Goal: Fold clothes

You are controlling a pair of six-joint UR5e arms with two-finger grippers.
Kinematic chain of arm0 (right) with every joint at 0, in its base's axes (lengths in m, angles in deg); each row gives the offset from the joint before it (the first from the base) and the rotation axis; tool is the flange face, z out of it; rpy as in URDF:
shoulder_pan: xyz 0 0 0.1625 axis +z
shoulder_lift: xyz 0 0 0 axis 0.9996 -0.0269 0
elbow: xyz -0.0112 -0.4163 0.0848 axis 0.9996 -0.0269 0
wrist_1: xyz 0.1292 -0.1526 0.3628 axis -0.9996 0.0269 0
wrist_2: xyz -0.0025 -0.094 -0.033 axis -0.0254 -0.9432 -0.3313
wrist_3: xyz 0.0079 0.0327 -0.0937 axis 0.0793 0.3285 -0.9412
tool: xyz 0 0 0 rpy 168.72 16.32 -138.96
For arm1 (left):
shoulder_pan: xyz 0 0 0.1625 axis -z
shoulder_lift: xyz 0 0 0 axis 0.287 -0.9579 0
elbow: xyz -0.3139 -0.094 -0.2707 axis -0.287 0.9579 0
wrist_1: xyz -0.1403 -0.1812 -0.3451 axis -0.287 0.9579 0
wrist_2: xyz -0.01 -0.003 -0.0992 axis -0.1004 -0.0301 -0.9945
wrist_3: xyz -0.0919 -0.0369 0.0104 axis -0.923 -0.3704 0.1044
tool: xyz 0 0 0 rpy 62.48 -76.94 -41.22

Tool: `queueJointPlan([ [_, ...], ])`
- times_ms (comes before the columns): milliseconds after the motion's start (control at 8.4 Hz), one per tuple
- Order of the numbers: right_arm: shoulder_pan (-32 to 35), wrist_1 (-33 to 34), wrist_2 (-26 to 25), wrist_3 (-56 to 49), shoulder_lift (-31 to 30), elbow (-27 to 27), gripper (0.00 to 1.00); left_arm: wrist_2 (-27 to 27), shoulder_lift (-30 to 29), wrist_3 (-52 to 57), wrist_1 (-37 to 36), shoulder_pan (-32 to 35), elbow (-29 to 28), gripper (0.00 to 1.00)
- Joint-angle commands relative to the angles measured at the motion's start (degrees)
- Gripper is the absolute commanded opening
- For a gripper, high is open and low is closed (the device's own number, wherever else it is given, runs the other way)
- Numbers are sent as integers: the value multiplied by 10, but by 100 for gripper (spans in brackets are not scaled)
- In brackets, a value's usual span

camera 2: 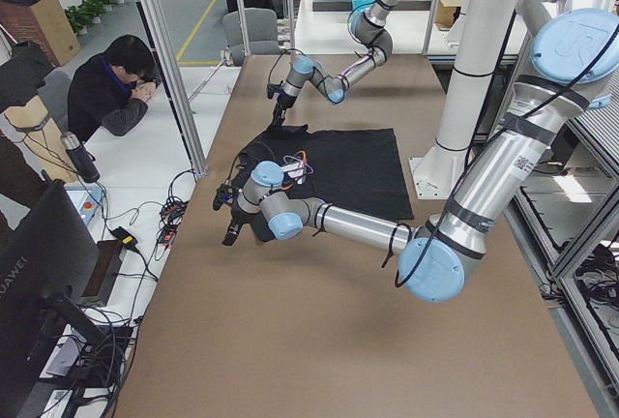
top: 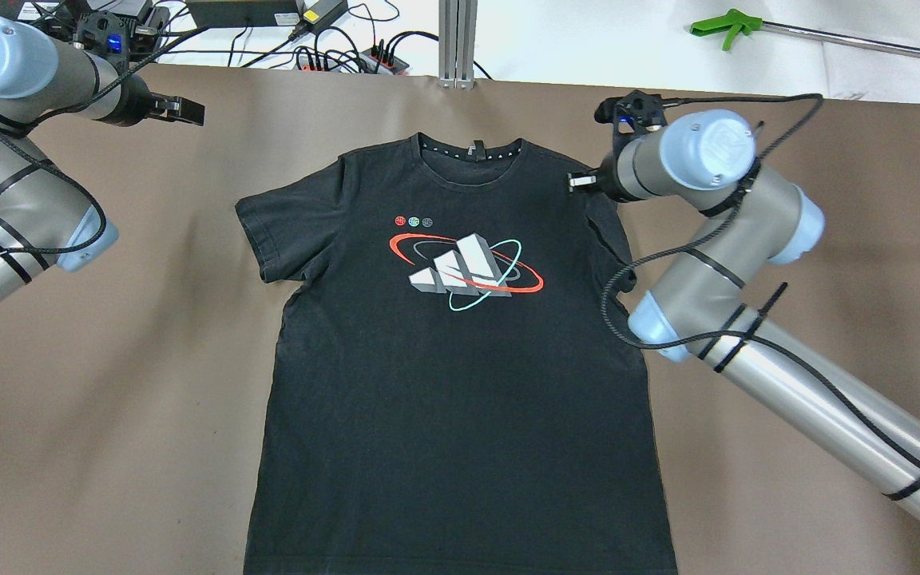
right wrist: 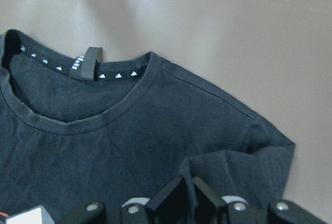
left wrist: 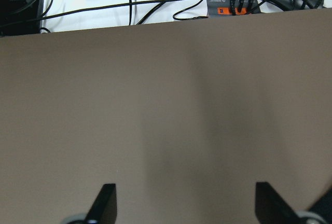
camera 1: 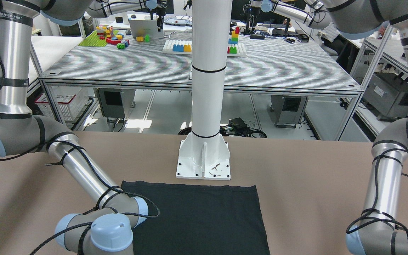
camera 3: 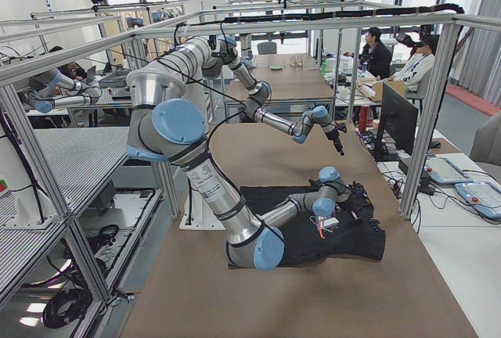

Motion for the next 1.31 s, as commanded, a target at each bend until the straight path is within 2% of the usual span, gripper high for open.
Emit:
queueJointPlan([
  [0, -29, -2, -45, 5, 19, -17, 17, 0, -4, 0, 1, -4, -9, 94],
  [119, -34, -3, -54, 4, 15, -16, 94, 1, -6, 0, 1, -4, -9, 94],
  [595, -31, -20, -52, 5, 1, -9, 94, -1, -14, -11, 15, -11, 0, 94],
  [953, 3, -19, 5, 6, 0, -6, 94, 2, -8, -57, 60, -54, 0, 94],
  [1191, 17, -19, 25, 6, -1, -3, 94, 46, 11, -64, 96, -86, 1, 94],
])
